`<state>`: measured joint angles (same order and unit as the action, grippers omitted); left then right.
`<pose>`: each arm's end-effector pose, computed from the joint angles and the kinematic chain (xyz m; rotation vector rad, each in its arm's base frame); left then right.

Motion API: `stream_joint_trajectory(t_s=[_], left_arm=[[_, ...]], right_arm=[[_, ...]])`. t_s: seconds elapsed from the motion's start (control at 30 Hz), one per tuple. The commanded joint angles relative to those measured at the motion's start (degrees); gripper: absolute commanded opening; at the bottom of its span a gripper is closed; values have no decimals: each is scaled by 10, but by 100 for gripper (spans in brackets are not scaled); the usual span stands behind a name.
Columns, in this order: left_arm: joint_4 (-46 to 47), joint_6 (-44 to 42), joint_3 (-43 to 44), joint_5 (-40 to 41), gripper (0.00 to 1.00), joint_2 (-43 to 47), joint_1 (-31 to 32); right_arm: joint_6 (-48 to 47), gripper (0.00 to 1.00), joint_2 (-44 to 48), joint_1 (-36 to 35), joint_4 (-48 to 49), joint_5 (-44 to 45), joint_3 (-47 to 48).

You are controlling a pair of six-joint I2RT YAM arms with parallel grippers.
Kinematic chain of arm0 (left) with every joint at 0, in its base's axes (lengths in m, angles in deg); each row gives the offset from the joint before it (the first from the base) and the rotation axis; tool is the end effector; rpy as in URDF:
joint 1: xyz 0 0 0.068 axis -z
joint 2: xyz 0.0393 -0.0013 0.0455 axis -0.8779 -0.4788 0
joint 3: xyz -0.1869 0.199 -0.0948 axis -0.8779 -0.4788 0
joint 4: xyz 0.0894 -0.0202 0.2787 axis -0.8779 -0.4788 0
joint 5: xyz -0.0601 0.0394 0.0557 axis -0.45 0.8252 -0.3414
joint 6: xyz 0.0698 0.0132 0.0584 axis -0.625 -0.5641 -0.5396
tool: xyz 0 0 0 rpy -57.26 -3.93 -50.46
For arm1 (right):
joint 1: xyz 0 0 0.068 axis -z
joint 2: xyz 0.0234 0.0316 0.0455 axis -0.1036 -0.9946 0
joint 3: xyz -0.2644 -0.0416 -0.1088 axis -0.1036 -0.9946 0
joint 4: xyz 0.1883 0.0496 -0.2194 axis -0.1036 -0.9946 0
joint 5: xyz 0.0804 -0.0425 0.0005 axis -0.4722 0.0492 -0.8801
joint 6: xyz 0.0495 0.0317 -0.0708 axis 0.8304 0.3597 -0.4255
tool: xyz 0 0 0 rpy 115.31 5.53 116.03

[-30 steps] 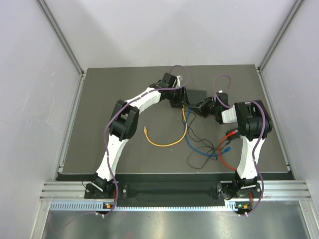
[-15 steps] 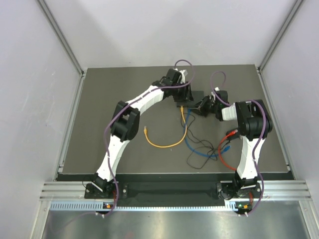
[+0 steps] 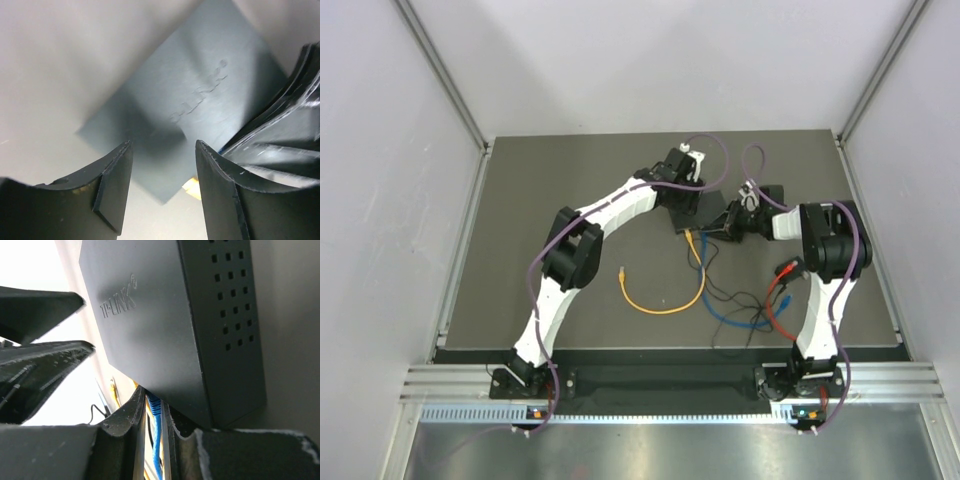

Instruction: Pull the plug from the switch port

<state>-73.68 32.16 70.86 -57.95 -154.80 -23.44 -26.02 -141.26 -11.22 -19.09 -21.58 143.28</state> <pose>0.4765 -0.3771 0.1654 0.5565 2.3917 -0.4661 0.4268 0.1010 0.0552 0.3949 2.4281 1.3928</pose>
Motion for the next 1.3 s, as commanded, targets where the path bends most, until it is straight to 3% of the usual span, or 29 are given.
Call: stream_joint_trajectory(t_s=[0.0,0.37,0.53,1.27], left_arm=[[-7,-67,-20,35,59,70,7],[-21,-148,-29,73,63,74,76],[-27,-150,-25,50,63,58,82],[0,-186,-63,123,60,39,87]], right_arm=[[-85,0,-20,10,-145,30,-8],[-102,0,-33,12,-182,27,17],[-88,0,-24,12,-174,32,12],[-87,0,-22,18,-177,21,12]])
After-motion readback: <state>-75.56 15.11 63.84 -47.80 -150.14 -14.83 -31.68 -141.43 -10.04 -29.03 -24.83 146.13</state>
